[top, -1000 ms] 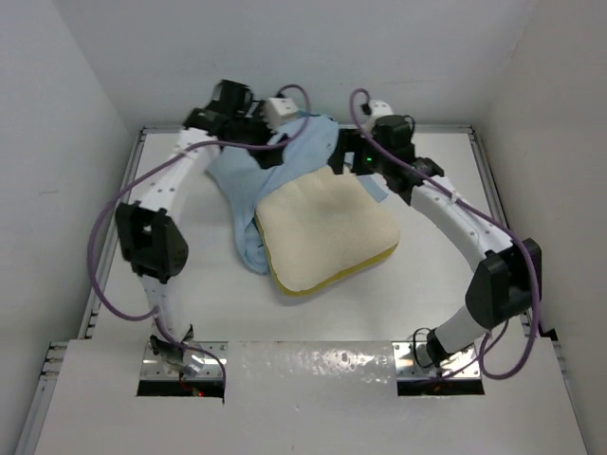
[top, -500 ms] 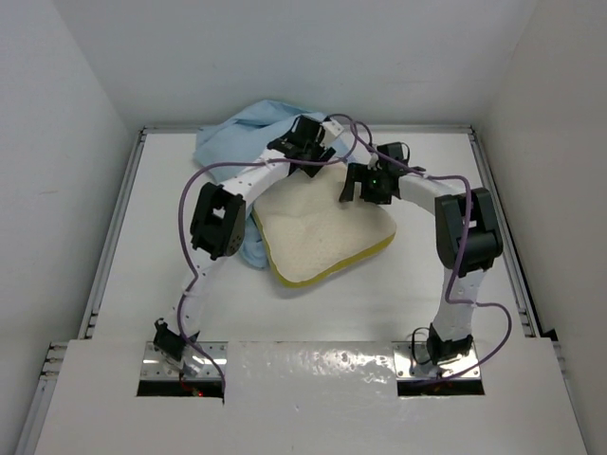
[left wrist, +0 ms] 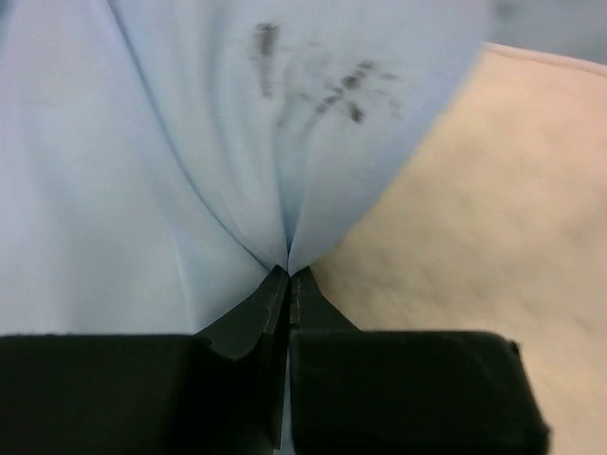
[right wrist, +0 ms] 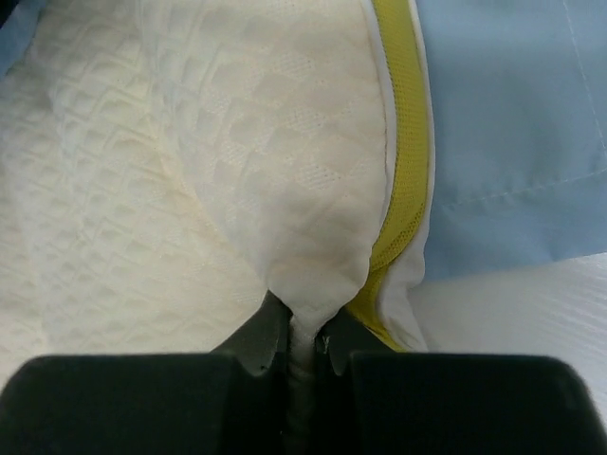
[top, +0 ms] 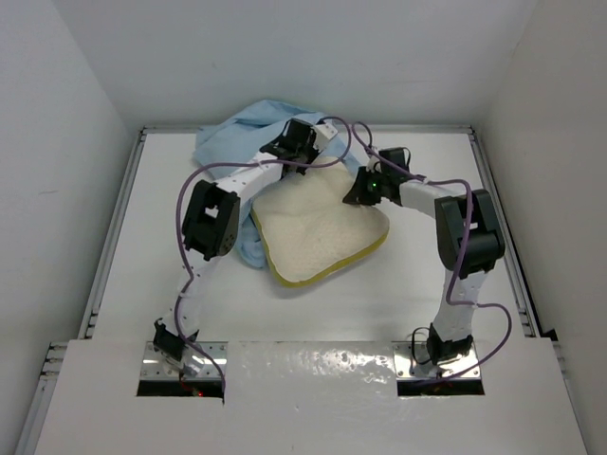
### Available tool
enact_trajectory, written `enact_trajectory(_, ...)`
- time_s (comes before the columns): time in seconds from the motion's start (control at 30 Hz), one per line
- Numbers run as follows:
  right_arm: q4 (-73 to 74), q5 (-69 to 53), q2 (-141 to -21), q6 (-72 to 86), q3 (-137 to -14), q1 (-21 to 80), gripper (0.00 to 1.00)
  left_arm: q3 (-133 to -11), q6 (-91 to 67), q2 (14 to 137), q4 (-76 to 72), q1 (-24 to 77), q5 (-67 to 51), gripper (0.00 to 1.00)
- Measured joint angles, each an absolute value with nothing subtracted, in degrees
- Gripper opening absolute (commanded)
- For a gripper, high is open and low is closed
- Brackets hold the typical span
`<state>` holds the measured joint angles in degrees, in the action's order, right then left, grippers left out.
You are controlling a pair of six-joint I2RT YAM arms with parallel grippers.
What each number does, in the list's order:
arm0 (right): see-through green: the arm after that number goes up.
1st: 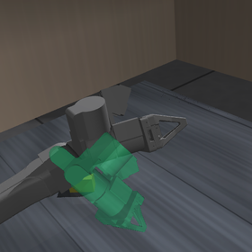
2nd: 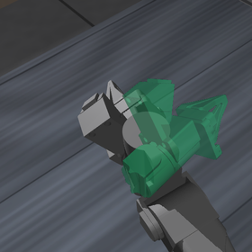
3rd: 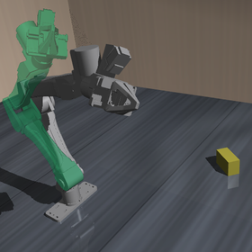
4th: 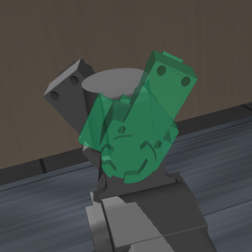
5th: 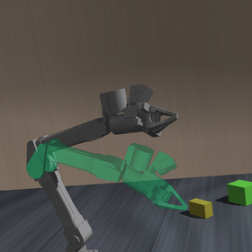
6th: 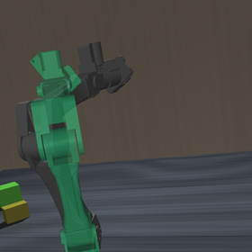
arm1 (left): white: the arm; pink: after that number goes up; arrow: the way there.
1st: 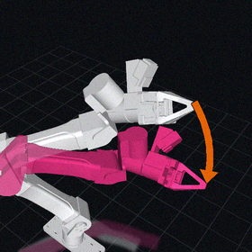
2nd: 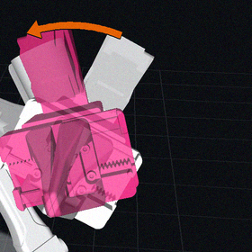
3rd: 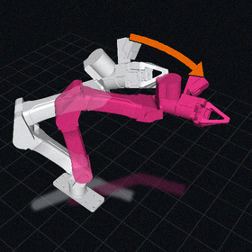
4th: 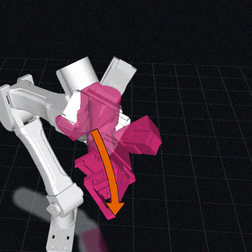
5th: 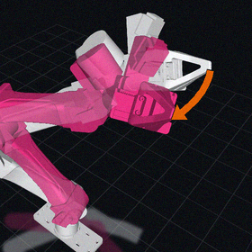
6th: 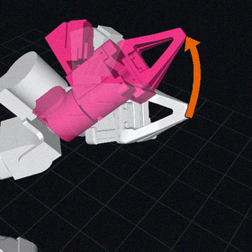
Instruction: Put the pillow into the pillowcase
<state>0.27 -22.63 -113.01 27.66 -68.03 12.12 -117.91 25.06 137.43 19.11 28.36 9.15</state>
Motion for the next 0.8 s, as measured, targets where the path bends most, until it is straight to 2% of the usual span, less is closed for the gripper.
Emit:
enact_trajectory(0.1, 1.9, -21.2, -112.8, 26.8, -69.0, 13.2, 0.0, -116.7, 25.3, 134.7, 22.4, 27.4, -5.3, 0.0)
enact_trajectory(0.17, 1.8, -18.3, -110.9, 26.0, -68.4, 15.5, 0.0, -120.3, 25.2, 134.3, 26.1, 26.9, -15.7, 0.0)
enact_trajectory(0.3, -4.8, -14.7, -101.6, 28.2, -61.7, 20.7, 0.0, -126.0, 26.1, 131.9, 33.1, 26.9, -30.5, 0.0)
enact_trajectory(0.43, -18.3, -10.2, -93.1, 34.7, -53.2, 23.0, 0.0, -126.9, 33.1, 128.0, 44.1, 27.8, -39.4, 0.0)
enact_trajectory(0.57, -28.0, -0.4, -92.9, 42.6, -48.7, 22.9, 0.0, -125.2, 44.1, 126.3, 57.5, 30.1, -45.2, 0.0)
enact_trajectory(0.7, -24.1, 13.9, -95.6, 51.5, -47.8, 23.8, 0.0, -119.3, 51.6, 124.8, 64.7, 31.4, -48.6, 0.0)
enact_trajectory(0.73, -22.4, 16.1, -96.5, 53.1, -47.9, 24.2, 0.0, -117.8, 53.4, 124.1, 65.5, 31.3, -48.7, 0.08)
enact_trajectory(0.77, -21.1, 17.3, -97.4, 54.2, -48.3, 24.7, 0.08, -117.4, 54.1, 123.8, 65.7, 31.2, -48.6, 0.25)
enact_trajectory(0.8, -20.0, 17.2, -98.9, 53.6, -49.4, 25.1, 0.5, -117.3, 54.7, 123.3, 66.5, 31.0, -48.5, 0.5)
